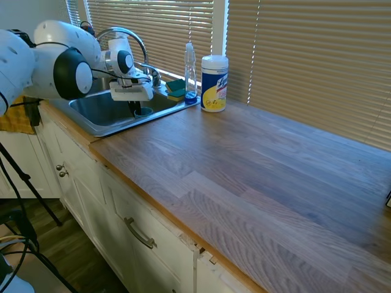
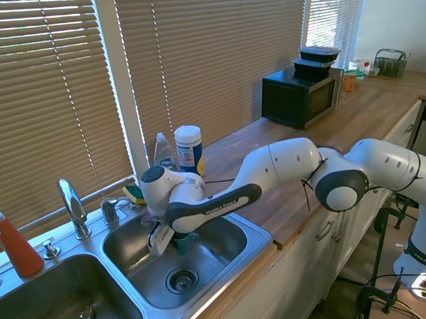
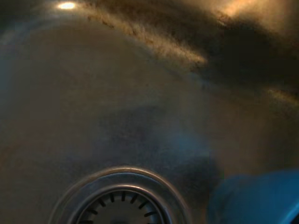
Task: Put the mug in the sink
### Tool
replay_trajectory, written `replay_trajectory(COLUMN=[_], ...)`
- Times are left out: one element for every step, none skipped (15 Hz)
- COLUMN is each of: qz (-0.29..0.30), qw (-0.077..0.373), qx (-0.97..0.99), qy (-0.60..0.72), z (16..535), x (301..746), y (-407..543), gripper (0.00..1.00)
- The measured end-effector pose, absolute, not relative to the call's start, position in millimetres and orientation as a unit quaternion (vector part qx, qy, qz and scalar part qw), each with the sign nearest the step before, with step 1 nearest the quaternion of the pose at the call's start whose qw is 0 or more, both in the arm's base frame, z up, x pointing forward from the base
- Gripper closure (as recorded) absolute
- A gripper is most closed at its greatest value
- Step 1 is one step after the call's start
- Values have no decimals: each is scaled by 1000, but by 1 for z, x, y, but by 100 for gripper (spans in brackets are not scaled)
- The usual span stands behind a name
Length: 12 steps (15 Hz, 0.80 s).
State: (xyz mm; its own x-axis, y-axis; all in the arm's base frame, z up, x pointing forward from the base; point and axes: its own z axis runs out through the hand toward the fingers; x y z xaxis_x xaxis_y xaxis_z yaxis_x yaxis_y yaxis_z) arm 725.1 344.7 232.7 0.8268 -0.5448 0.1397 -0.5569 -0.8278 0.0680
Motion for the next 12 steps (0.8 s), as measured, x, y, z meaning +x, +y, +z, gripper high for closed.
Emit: replay_trajectory(qz=[55,53,50,47,45,43,42,41,38,37,35,34], qw=[58,62,66,68,71,75,78,80,83,85,88,90], qx=[955,956,957,959,961,962,963,963,963,964,964,964], qy=[-285,-281,-277,-270,-264,-259,-256,-254,-253,-251,-249,-247], z=[226,221,217,214,212,211,211,212,211,210,208,207], x=[727,729,730,730,730,731,731,731,730,729,728,728], y=[342,340,339,337,336,334,333,332,332,333,332,333], gripper=[100,100,100,100,0,0,0,0,0,0,0,0])
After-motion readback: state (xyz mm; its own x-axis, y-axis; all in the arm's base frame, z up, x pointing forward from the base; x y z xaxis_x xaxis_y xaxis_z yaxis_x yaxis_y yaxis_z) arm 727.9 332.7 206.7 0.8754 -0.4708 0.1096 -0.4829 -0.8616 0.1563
